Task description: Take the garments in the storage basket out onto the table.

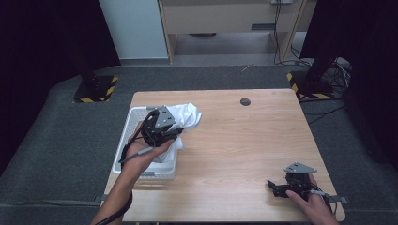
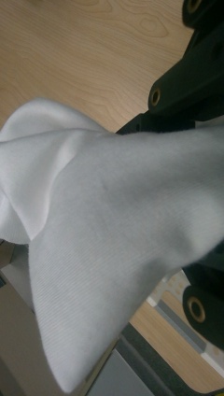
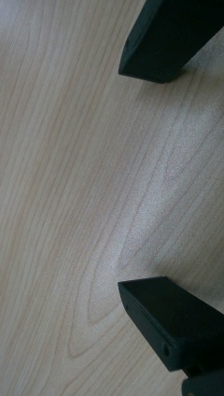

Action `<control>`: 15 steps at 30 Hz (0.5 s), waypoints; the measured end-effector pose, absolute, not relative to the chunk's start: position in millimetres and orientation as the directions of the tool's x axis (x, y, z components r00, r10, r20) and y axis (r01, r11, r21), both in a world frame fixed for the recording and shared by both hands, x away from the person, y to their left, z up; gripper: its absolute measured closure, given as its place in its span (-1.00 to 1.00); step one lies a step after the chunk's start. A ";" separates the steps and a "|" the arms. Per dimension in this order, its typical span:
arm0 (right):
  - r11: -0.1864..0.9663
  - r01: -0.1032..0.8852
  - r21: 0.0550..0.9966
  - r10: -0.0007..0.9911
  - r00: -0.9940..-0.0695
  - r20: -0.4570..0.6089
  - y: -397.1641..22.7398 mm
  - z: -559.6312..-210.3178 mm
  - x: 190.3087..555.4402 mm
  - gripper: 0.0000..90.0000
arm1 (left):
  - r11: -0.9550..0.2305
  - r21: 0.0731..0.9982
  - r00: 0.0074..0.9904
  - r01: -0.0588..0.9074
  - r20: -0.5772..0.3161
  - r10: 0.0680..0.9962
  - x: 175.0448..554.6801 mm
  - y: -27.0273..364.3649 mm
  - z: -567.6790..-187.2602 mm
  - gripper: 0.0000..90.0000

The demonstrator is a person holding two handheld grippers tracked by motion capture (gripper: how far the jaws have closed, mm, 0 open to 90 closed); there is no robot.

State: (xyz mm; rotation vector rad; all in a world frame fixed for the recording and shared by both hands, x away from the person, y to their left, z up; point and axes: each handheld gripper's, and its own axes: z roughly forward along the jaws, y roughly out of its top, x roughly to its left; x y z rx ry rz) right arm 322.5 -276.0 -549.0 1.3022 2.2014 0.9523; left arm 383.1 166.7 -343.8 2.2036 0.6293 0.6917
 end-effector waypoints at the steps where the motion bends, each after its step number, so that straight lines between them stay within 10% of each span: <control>1: 0.330 0.598 0.731 0.877 -0.480 -0.004 -276.0 -549.0 322.5 -0.99 | -0.614 0.757 0.737 0.221 0.283 0.614 383.1 164.7 -344.0 0.55; 15: 0.329 0.597 0.731 0.878 -0.479 -0.003 -276.0 -549.1 322.6 -0.99 | -0.629 0.752 0.762 0.196 0.286 0.581 387.4 136.2 -350.1 0.55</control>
